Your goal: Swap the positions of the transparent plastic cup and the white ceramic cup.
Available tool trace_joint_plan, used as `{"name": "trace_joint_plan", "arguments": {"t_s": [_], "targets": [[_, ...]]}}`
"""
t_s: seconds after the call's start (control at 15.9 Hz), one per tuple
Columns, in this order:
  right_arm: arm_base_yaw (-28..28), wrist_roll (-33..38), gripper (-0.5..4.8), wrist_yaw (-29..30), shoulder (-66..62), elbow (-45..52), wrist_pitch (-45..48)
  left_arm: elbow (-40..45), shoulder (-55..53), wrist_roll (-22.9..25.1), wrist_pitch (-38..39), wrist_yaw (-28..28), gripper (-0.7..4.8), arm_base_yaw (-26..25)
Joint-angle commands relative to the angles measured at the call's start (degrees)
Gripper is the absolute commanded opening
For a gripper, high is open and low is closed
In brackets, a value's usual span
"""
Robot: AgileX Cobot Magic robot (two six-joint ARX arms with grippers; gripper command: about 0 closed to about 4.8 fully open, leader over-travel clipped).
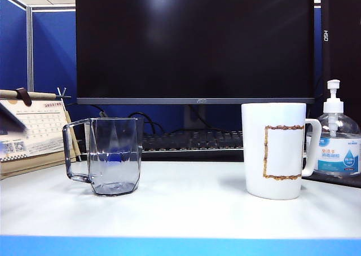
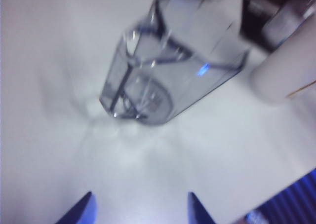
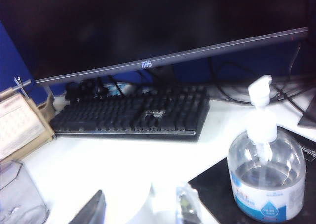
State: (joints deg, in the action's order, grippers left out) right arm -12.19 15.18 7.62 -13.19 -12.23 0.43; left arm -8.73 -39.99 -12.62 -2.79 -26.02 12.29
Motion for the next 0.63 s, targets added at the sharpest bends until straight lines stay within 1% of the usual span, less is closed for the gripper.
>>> {"name": "trace_joint_plan", "arguments": {"t_s": [0.06, 0.13, 0.19, 0.25, 0.32, 0.38, 0.5, 0.63], "targets": [[-0.07, -0.2, 1.85, 0.2, -6.99, -0.98, 4.57, -2.54, -13.03, 0.66, -11.32, 6.95, 2.63, 6.21], [-0.07, -0.24, 1.86, 0.22, -9.05, -1.18, 4.55, -3.43, -16.28, 1.09, -13.57, 9.99, 2.81, 8.31], [-0.07, -0.31, 1.95, 0.22, -10.73, -1.25, 4.48, -4.39, -18.67, 1.99, -14.47, 12.7, 2.82, 9.99], [-0.07, -0.39, 2.17, 0.22, -13.64, -1.25, 4.52, -6.47, -22.29, 3.74, -14.73, 16.22, 2.82, 12.22], [-0.07, -0.39, 2.17, 0.22, -15.21, -1.29, 4.52, -7.54, -24.26, 3.96, -14.91, 17.55, 2.82, 13.03], [-0.07, -0.42, 2.16, 0.2, -16.06, -1.33, 4.55, -7.96, -25.44, 4.15, -15.61, 18.99, 2.82, 13.31], [-0.07, -0.74, 2.16, 0.22, -16.02, -1.36, 4.52, -8.11, -27.32, 5.16, -17.49, 24.76, 2.82, 13.31], [-0.04, -2.08, 2.16, 0.2, -15.82, -1.36, 4.55, -8.11, -27.71, 6.69, -20.96, 26.03, 2.82, 13.29]]}}
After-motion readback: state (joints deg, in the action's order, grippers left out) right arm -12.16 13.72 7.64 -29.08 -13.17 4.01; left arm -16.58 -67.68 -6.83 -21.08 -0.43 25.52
